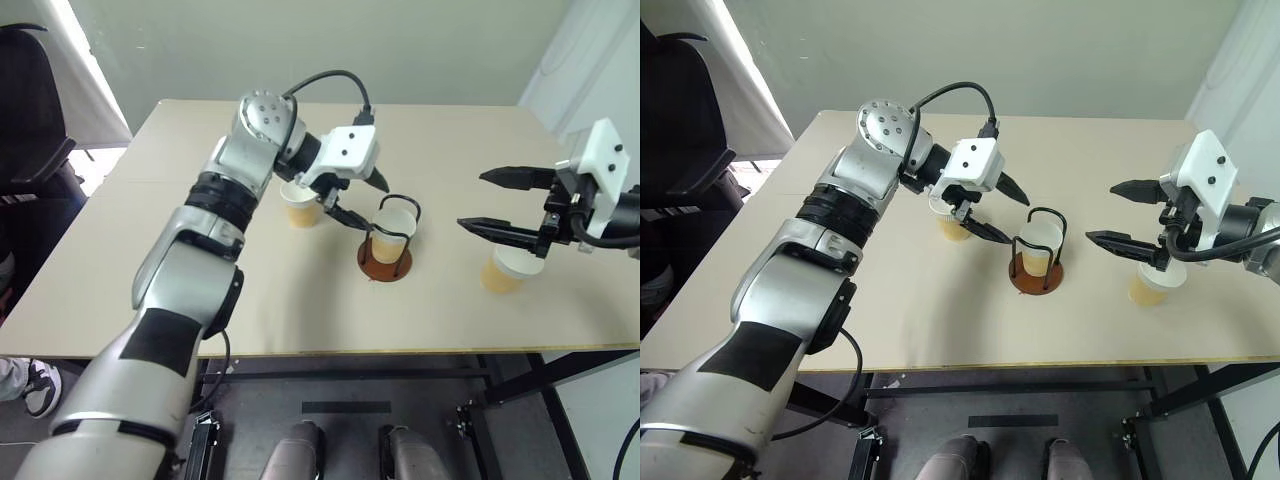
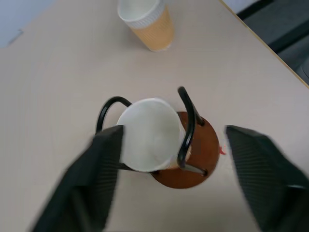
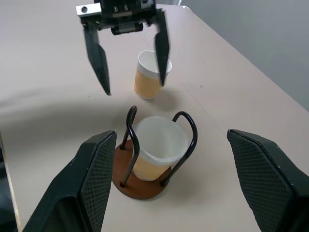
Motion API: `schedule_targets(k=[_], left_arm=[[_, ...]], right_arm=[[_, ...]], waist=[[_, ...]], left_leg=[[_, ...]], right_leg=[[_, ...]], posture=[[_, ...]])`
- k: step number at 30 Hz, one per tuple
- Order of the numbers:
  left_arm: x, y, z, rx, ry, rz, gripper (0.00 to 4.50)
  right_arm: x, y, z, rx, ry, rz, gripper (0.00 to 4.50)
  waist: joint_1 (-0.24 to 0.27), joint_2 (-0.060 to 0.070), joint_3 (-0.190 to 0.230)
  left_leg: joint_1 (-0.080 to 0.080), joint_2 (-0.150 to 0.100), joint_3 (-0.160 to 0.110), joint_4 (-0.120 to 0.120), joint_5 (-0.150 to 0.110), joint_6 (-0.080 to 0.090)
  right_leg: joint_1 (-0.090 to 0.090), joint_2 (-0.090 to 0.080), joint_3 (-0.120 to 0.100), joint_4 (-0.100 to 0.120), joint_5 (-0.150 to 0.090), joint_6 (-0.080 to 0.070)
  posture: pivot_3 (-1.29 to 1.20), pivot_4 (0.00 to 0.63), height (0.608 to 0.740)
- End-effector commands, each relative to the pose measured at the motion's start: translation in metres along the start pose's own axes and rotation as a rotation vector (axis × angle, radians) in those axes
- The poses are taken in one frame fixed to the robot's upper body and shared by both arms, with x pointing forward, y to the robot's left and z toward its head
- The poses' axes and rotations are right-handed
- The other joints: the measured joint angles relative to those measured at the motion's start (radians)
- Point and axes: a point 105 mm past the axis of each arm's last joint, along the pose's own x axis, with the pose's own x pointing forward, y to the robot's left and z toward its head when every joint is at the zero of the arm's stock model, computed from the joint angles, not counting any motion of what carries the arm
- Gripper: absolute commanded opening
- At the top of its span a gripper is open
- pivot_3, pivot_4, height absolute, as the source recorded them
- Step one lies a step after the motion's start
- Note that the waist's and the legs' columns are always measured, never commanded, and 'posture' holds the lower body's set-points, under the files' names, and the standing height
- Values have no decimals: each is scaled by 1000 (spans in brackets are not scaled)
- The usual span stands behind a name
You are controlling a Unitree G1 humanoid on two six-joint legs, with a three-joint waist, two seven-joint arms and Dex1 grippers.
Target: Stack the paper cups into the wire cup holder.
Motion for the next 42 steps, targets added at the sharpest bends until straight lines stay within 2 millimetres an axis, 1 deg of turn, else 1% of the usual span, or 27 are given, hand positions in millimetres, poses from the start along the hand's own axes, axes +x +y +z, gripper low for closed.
schedule_targets(k=[1,5,10,15,20,26,33,38,42], left_arm=[[-11,17,19,28,-58,98,4482],[-24,31,27,-28,-148,223,4482],[-46,39,27,-130,-230,324,4482],[-72,30,15,-233,-277,374,4482],[-85,17,5,-294,-283,416,4482],[-88,5,-4,-335,-273,454,4482],[-85,0,-5,-352,-275,465,4482],[-83,1,-4,-354,-280,464,4482],[-81,-1,-5,-356,-280,458,4482]], right_arm=[[-6,-4,9,-54,-11,-32,3706],[-6,-5,4,-51,11,-31,3706],[-5,-4,-26,-81,156,-14,3706],[-4,-8,-53,-123,277,24,3706],[-6,-15,-76,-164,376,55,3706],[-20,-24,-95,-203,492,88,3706],[-33,-29,-95,-208,531,102,3706],[-34,-24,-100,-205,545,124,3706],[-27,-18,-111,-221,574,159,3706]], waist=[[0,0,0],[0,0,0],[0,0,0],[-2,0,0],[1,0,0],[3,0,0],[2,0,0],[2,0,0],[1,0,0]], left_leg=[[0,0,0,0,0,0],[0,0,1,0,0,0],[0,0,2,0,0,-1],[0,0,2,0,0,-1],[1,0,2,0,0,-1],[1,0,2,2,2,1],[3,0,2,1,2,0],[5,0,2,1,3,2],[6,0,2,1,-1,8]], right_leg=[[0,0,0,0,0,0],[0,0,0,0,0,0],[0,0,1,0,0,1],[0,0,1,0,0,1],[0,0,1,0,0,1],[2,-1,1,0,0,1],[3,-1,1,1,0,-1],[4,-1,1,1,-1,-4],[6,-1,1,1,-1,-5]], posture=[[0,150,740],[0,150,740],[0,150,740],[0,150,740],[0,150,740],[0,150,740],[0,150,740],[0,150,740],[0,150,740]])
